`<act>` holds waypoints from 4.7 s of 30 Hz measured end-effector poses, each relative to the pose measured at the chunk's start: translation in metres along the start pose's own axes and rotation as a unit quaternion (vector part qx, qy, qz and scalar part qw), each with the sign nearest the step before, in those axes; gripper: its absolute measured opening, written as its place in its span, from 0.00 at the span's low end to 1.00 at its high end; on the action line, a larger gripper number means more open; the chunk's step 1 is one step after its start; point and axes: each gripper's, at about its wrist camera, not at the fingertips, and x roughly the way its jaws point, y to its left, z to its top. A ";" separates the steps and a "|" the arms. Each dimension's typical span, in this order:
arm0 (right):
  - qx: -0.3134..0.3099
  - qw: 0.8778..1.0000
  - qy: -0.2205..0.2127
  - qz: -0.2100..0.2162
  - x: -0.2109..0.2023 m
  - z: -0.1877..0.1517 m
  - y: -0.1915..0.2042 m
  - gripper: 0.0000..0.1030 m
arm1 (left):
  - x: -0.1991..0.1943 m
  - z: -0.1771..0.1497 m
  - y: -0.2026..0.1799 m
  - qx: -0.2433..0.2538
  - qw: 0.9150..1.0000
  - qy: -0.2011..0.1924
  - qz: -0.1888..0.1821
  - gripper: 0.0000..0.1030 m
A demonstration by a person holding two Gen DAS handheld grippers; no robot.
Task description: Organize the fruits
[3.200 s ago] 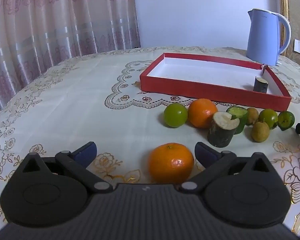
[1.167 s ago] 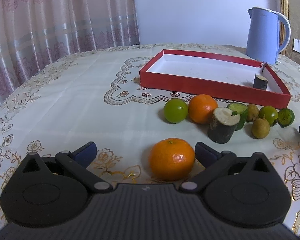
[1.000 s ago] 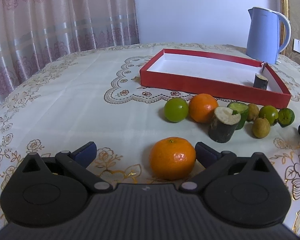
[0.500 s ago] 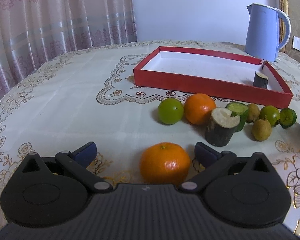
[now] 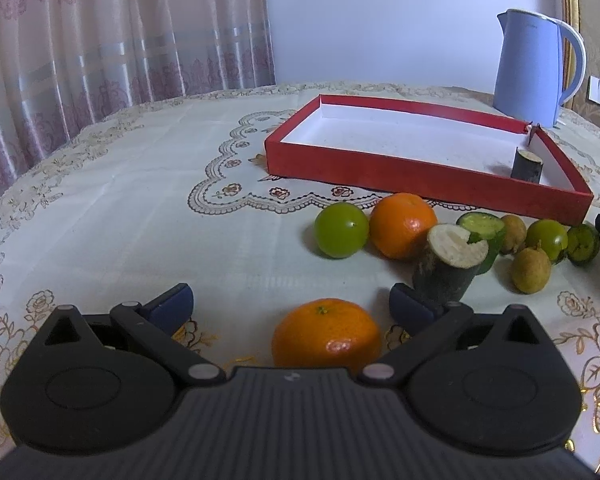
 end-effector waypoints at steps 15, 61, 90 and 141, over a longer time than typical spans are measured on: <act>0.047 0.998 0.018 0.036 0.007 -0.002 -0.015 1.00 | -0.002 -0.001 -0.004 0.010 1.000 -0.008 0.011 1.00; 0.051 0.998 0.019 0.035 0.007 -0.002 -0.015 1.00 | 0.000 -0.001 0.001 -0.009 1.000 0.000 0.001 1.00; 0.051 0.998 0.020 0.034 0.007 -0.001 -0.015 1.00 | 0.001 -0.001 0.003 -0.016 1.000 0.005 -0.004 1.00; -0.064 0.977 -0.006 0.203 -0.039 -0.019 0.052 0.39 | 0.000 0.000 0.001 -0.012 1.000 0.004 -0.001 1.00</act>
